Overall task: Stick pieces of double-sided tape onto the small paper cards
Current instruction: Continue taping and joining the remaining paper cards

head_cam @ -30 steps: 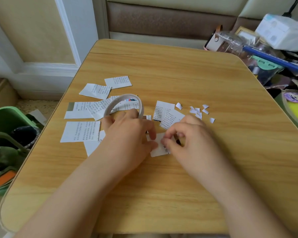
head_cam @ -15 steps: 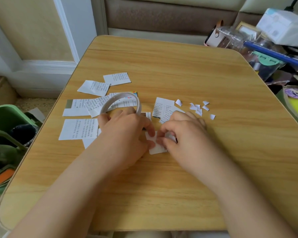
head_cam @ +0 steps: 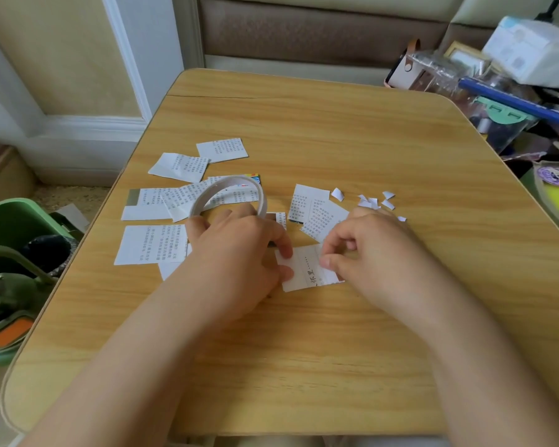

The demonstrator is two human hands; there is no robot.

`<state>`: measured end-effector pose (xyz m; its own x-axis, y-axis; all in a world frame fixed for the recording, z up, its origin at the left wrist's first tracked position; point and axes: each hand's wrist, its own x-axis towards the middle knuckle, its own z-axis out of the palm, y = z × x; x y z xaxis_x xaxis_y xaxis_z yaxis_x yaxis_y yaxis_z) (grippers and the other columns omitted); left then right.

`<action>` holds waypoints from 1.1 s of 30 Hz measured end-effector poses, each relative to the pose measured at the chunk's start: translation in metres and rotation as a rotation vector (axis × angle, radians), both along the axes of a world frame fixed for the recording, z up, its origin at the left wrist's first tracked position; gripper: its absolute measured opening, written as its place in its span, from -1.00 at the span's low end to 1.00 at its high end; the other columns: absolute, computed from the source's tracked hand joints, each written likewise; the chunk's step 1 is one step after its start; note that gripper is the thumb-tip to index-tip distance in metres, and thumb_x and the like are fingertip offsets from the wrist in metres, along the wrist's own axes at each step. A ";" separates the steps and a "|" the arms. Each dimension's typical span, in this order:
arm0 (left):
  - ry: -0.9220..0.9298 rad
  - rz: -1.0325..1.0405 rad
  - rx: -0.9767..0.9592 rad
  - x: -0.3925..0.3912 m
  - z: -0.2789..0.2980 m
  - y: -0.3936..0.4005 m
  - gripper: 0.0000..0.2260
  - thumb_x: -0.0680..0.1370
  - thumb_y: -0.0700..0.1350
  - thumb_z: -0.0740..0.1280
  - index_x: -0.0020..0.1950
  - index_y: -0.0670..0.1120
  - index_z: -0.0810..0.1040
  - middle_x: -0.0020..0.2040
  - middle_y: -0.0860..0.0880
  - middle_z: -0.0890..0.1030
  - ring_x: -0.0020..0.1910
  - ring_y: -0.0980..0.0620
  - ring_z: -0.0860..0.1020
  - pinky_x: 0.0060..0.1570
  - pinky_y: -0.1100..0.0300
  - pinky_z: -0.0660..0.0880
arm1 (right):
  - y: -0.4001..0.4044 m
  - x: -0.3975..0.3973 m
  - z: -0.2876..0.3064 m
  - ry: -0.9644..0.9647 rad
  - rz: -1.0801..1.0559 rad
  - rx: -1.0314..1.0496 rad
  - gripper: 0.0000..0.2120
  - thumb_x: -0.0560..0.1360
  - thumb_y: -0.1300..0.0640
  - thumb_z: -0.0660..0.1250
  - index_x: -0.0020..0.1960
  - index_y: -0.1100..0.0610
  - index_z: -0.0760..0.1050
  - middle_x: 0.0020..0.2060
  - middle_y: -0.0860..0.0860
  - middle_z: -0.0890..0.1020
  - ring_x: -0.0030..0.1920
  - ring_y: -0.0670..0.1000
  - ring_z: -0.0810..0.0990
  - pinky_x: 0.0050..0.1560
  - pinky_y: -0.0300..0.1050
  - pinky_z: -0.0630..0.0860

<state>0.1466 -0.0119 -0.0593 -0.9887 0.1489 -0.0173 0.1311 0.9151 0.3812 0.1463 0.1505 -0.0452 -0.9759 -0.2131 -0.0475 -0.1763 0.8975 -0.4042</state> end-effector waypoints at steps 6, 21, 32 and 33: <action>0.003 -0.002 0.019 0.001 0.002 0.001 -0.83 0.40 0.23 0.36 -0.21 0.21 0.42 -0.22 0.14 0.27 -0.05 0.11 0.25 0.05 0.12 0.08 | -0.021 0.005 -0.007 0.044 0.123 0.004 -0.91 0.50 0.07 0.35 -0.17 -0.09 0.51 -0.31 -0.16 0.27 -0.06 -0.11 0.25 0.03 -0.15 0.18; -0.001 0.001 -0.016 0.000 0.004 0.003 -0.85 0.45 0.14 0.39 -0.17 0.22 0.42 -0.21 0.16 0.24 -0.01 0.11 0.24 0.13 0.08 0.10 | -0.018 0.003 -0.003 -0.009 0.029 0.026 -0.78 0.48 0.02 0.36 -0.32 -0.09 0.44 -0.32 -0.15 0.30 -0.07 -0.07 0.31 0.03 -0.12 0.26; -0.003 -0.003 -0.013 0.000 0.004 0.003 -0.85 0.45 0.14 0.39 -0.17 0.22 0.42 -0.22 0.16 0.24 -0.01 0.12 0.23 0.17 0.07 0.11 | -0.020 0.003 -0.005 0.022 0.033 0.058 -0.75 0.49 -0.01 0.35 -0.32 -0.07 0.37 -0.33 -0.14 0.30 -0.07 -0.08 0.29 0.02 -0.12 0.23; -0.009 -0.008 -0.009 0.000 0.004 0.002 -0.86 0.45 0.12 0.40 -0.16 0.22 0.43 -0.21 0.17 0.23 0.00 0.12 0.22 0.19 0.07 0.10 | -0.014 0.002 -0.002 -0.015 -0.008 0.043 -0.73 0.48 0.01 0.37 -0.36 -0.07 0.39 -0.33 -0.14 0.32 -0.09 -0.08 0.32 0.03 -0.11 0.26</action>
<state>0.1466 -0.0097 -0.0555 -0.9873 0.1563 -0.0273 0.1349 0.9176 0.3738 0.1487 0.1366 -0.0470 -0.9767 -0.2025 -0.0715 -0.1628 0.9154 -0.3683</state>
